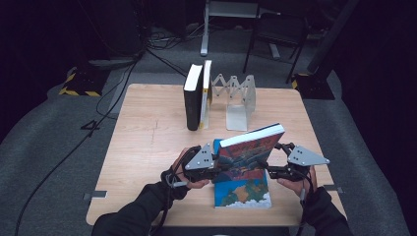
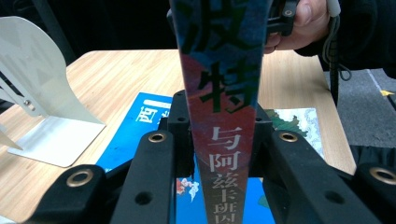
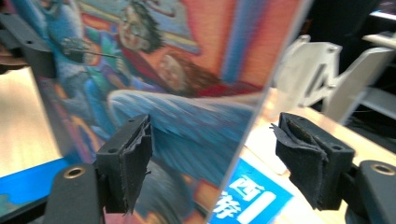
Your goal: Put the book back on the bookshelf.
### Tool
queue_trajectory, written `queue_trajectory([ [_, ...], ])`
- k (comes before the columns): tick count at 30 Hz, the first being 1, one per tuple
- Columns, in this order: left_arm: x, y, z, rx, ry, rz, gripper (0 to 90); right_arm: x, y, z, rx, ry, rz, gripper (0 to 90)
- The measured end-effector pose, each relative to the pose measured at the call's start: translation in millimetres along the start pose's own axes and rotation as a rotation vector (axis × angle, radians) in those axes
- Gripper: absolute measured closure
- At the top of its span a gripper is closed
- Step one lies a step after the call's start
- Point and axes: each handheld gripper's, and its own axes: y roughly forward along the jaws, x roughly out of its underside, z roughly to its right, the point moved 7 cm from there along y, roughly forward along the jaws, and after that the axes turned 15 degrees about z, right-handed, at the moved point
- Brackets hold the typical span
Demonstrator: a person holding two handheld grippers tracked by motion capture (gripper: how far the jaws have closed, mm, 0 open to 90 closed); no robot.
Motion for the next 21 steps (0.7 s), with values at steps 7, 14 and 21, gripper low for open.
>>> queue_trajectory([
  [7, -0.5, 1.7, -1.8, -0.027, -0.007, 0.004, 71.1, -1.6, 5.1, -7.6, -0.009, -0.012, -0.012, 33.3],
  [14, -5.5, 8.9, -2.5, -0.057, -0.017, 0.021, 69.0, -3.4, 5.6, -10.8, 0.019, -0.025, -0.011, 35.2],
  [21, -11.1, 14.4, -3.7, -0.072, -0.032, 0.041, 68.7, -4.4, 5.3, -11.9, 0.03, -0.037, -0.012, 35.3],
])
